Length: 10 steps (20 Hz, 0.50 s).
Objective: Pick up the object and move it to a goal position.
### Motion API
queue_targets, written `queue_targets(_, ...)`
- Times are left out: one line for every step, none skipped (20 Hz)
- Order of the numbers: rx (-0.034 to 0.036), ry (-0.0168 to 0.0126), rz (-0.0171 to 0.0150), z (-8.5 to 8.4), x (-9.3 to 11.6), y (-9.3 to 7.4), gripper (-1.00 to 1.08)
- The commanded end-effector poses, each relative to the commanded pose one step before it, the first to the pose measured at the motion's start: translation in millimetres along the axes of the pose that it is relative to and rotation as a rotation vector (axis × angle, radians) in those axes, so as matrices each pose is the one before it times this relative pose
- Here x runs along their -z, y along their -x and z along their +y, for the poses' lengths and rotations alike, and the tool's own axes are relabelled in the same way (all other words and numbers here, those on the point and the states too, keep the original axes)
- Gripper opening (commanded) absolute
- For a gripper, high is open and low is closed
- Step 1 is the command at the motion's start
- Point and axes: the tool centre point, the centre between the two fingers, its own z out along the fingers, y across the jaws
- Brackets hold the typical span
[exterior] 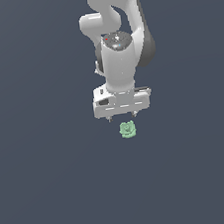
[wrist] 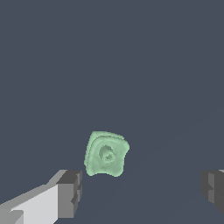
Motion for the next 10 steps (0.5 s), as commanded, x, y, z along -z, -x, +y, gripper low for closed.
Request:
queue_targets(0.00000,0.00000,0.00000,0.01,0.00,0.00,1.00)
queue_targets(-0.00069,-0.00013,-0.00169,0.19,-0.58,0.46,1.00)
queue_targets(-0.00209,-0.00044,-0.00500,0.60,-1.74,1.33,1.00)
queue_targets(-0.00337,-0.00073,-0.00812,0.97,-2.79,2.17,1.00)
queue_targets(-0.00455,-0.00101,-0.01112,1.35,-3.80,2.95,1.00)
queue_targets(-0.00551,-0.00127,-0.01383,1.70,-4.65,3.66,1.00)
queue_targets(-0.00580,-0.00144,-0.01520,1.92,-4.99,3.98,1.00)
queue_targets(-0.00426,-0.00118,-0.01200,1.59,-3.82,3.11,1.00)
queue_targets(-0.00263,-0.00086,-0.00837,1.17,-2.53,2.15,1.00)
queue_targets(-0.00123,-0.00055,-0.00499,0.76,-1.36,1.27,1.00)
